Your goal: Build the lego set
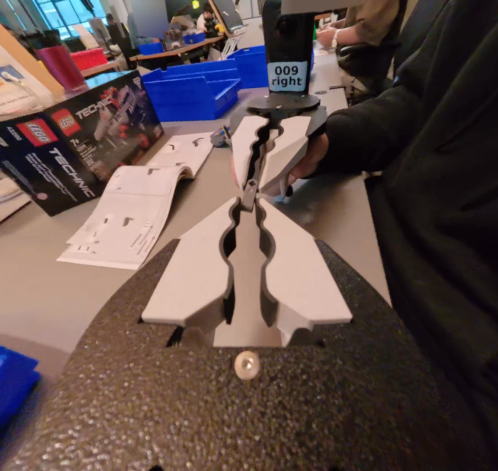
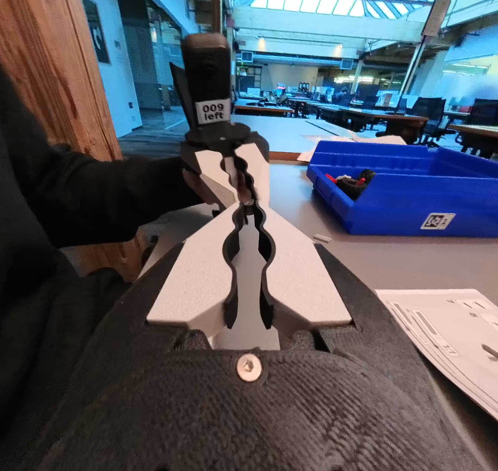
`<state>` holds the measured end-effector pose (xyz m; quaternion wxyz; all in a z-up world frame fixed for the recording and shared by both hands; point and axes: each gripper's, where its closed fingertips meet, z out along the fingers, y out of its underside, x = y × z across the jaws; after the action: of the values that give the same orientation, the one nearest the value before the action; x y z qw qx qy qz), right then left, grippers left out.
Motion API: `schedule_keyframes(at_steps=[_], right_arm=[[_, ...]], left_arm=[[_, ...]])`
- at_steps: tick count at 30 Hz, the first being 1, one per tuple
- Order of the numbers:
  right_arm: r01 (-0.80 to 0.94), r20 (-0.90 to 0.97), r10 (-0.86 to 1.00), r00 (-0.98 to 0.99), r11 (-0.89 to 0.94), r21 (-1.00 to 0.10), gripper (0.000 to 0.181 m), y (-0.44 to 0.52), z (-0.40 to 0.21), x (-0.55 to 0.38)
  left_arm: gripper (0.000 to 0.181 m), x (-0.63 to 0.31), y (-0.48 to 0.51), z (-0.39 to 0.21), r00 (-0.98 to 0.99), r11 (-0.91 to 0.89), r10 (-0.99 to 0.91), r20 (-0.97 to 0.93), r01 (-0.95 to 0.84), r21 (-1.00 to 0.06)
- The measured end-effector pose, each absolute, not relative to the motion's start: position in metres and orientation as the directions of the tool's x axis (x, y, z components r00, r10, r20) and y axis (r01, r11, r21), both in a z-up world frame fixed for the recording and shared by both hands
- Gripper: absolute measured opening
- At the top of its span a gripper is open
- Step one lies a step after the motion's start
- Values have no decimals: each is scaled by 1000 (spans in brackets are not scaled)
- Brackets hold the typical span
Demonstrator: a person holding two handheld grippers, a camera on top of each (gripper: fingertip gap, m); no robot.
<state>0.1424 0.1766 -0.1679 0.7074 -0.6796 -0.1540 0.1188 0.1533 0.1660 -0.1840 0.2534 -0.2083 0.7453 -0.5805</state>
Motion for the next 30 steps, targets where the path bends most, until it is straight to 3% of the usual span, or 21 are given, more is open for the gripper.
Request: schedule_keyframes(at_steps=[9, 18, 23, 26, 30], right_arm=[[-58, -23, 417, 908, 71, -996, 5, 178, -161, 139], [-35, -25, 356, 934, 20, -999, 5, 185, -169, 146], [-43, -68, 222, 973, -115, -992, 0, 207, -185, 161], [54, 6, 185, 983, -258, -965, 8, 239, -204, 169], [412, 293, 321, 901, -415, -811, 15, 277, -233, 168]], left_arm=[[6, 144, 172, -166, -806, 100, -585, -94, 44, -994], [6, 151, 183, -176, -780, 170, -619, -97, -12, -985], [6, 168, 257, -176, -578, 189, -812, -77, -136, -973], [6, 179, 301, -166, -458, 127, -888, -35, -172, -977], [6, 186, 325, -160, -428, 19, -902, 47, -150, -988]])
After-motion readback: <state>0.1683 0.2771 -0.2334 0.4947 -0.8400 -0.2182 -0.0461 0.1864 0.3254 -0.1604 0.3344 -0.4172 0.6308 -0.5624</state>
